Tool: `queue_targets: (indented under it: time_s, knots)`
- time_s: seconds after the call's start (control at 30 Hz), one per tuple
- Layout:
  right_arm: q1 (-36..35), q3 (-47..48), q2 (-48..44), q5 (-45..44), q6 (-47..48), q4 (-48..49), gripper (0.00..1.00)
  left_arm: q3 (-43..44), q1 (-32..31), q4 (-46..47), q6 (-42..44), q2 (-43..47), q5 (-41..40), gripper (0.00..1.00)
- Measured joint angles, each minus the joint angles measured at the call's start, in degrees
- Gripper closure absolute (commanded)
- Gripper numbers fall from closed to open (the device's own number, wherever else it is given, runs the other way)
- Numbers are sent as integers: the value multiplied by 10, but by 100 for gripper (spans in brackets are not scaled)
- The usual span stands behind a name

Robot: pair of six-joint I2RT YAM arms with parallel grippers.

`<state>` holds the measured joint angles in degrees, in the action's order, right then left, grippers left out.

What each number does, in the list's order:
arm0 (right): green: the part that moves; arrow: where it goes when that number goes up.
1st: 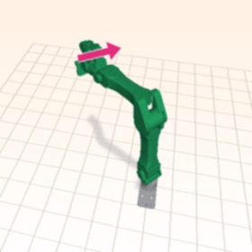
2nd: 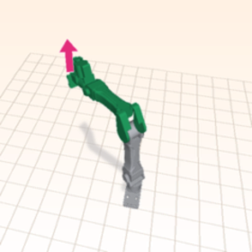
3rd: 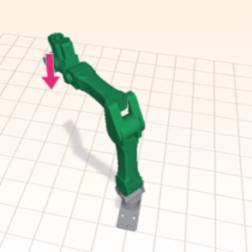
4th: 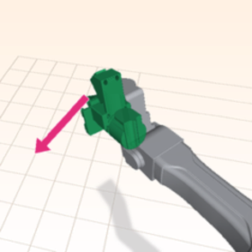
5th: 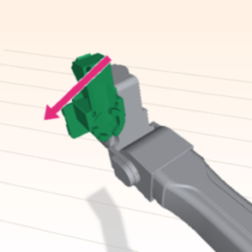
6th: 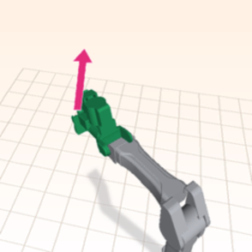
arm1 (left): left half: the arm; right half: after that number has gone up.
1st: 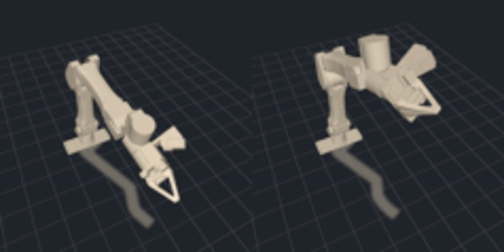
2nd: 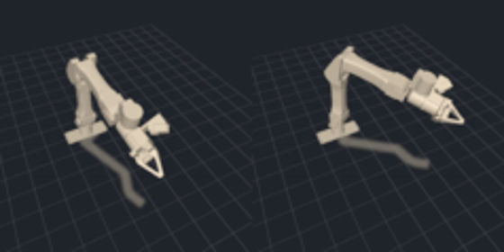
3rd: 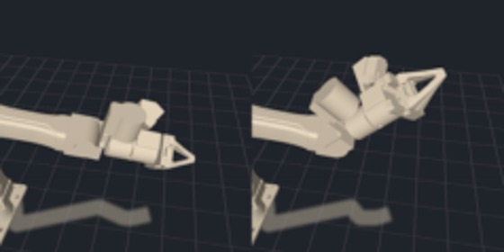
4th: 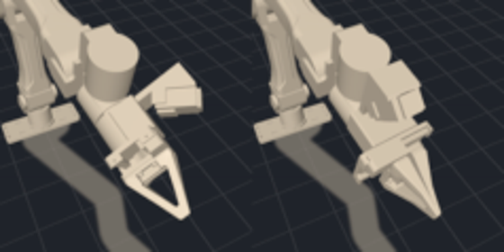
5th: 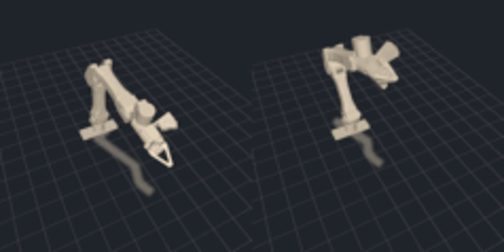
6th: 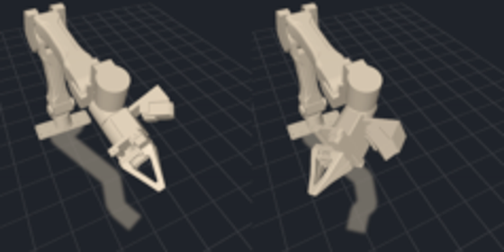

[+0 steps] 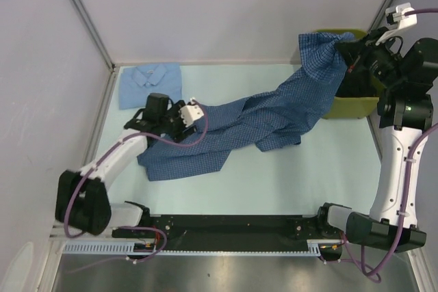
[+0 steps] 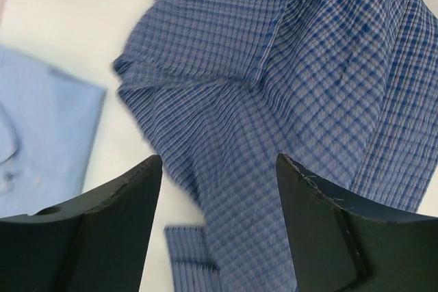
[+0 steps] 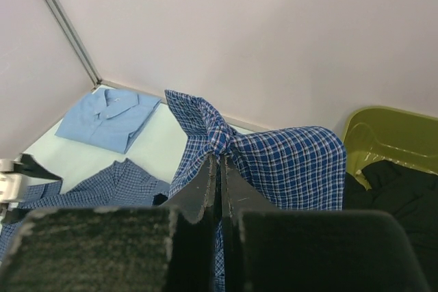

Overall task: Fold and stack the long sleeve shirts
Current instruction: Flatten the shirt out

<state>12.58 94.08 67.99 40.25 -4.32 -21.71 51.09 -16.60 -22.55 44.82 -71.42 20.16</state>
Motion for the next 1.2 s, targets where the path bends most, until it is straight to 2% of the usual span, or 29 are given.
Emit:
queue_targets:
  time_s: [0.13, 0.23, 0.57, 0.63, 0.67, 0.73, 0.77, 0.87, 1.0, 1.1, 1.17, 1.2]
  knots:
    - [-5, 0, 9, -6, -2, 5, 100, 38, -36, 41, -8, -120, -5, 29]
    - [-17, 0, 18, -16, -1, 5, 100, 65, -54, 47, -9, -175, -5, 29]
    - [-83, 1, 47, -50, 15, 4, 100, 125, -75, 67, -8, -269, 12, 31]
    - [-96, 4, 54, -58, 18, 3, 100, 132, -75, 66, -8, -284, 21, 34]
    - [-101, 6, 56, -61, 19, 2, 100, 136, -75, 66, -8, -289, 25, 49]
    - [-113, 11, 60, -67, 24, 1, 100, 144, -76, 66, -12, -301, 30, 67]
    - [-117, 12, 60, -70, 27, 1, 100, 148, -76, 66, -15, -306, 30, 80]
    - [-136, 13, 60, -84, 36, 1, 100, 160, -74, 67, -23, -319, 29, 100]
    - [-180, 13, 66, -96, 57, -7, 100, 167, -56, 66, -44, -318, 30, 100]
    - [-243, -4, 66, -101, 81, -15, 100, 172, -14, 57, -67, -304, 31, 100]
    - [-325, -42, 60, -114, 114, -19, 78, 179, 19, 45, -80, -289, 31, 100]
    - [-370, -68, 58, -120, 135, -26, 47, 187, 35, 39, -86, -282, 31, 100]
